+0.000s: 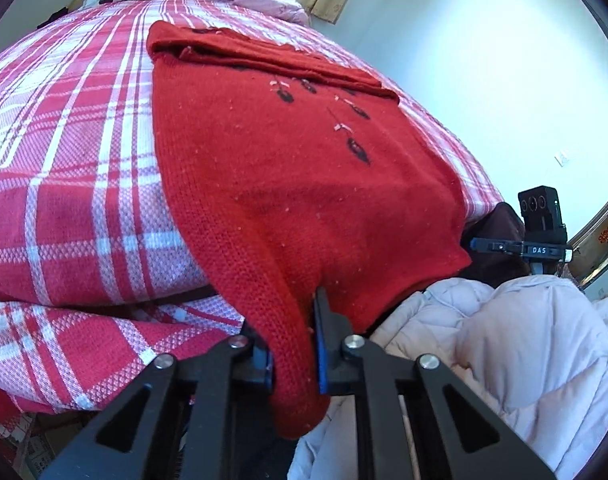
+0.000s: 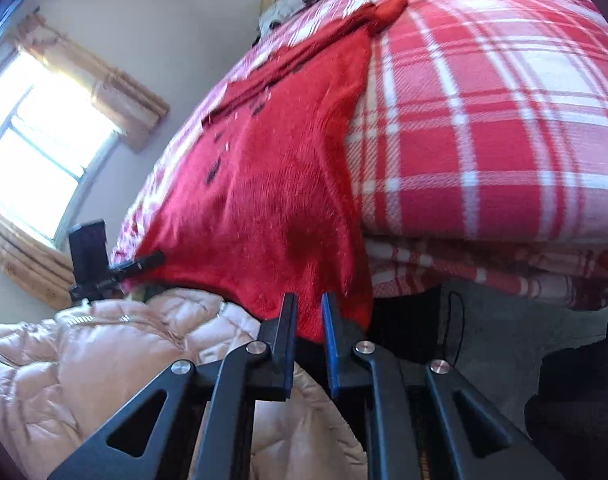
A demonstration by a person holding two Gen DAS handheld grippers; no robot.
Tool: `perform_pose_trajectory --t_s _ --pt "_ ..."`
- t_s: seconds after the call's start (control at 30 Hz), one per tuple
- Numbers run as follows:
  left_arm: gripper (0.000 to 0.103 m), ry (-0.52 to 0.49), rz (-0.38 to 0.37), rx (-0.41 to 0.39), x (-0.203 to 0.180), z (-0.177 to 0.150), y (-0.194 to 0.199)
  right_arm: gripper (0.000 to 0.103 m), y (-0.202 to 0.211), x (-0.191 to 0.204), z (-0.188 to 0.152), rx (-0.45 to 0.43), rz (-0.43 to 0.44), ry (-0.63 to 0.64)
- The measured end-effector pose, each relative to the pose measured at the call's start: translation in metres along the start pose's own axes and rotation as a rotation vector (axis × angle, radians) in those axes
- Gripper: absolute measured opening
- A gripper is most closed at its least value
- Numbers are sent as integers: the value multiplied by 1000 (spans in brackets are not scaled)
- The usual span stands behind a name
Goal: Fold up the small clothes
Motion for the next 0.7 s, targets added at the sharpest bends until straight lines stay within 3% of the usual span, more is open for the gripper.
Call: perform_pose_trajectory --t_s 0.07,0.13,0.2,0.27,0.4,0.5,0.6,0.63,0.67,0.7 --pt "15 7 -6 -1 2 0 1 13 1 -7 3 -14 -40 -9" --pt "15 7 -9 -1 1 0 1 22 -4 -10 4 -5 -63 -20" --pt "15 -2 -2 0 0 1 -1 48 -11 -12 3 6 -72 -21" --pt "15 -7 6 3 -3 2 -5 54 -17 -15 2 9 -88 -14" --pt "16 10 14 18 -1 2 -13 54 -29 -17 2 29 -14 -53" --pt "18 16 22 28 -2 1 -19 54 -46 -12 1 57 -33 -14" --pt "34 24 37 34 0 1 -23 53 -57 -9 3 81 -40 4" --pt "41 31 45 36 1 1 -25 50 -57 -8 4 79 -30 7" --pt "42 41 50 40 3 0 -27 36 -55 -6 6 73 -21 6" --pt "42 50 49 43 5 0 -28 15 -54 -6 6 71 -18 5"
Point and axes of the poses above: each gripper's, at about its wrist camera, not at the fingertips, and y roughly against the way its jaws point, x to its left, z to its top, the point moved 5 cm from there along -y, roughly the way its jaws point, and after that the axes turned 2 degrees about -x, right-handed, at the moved point
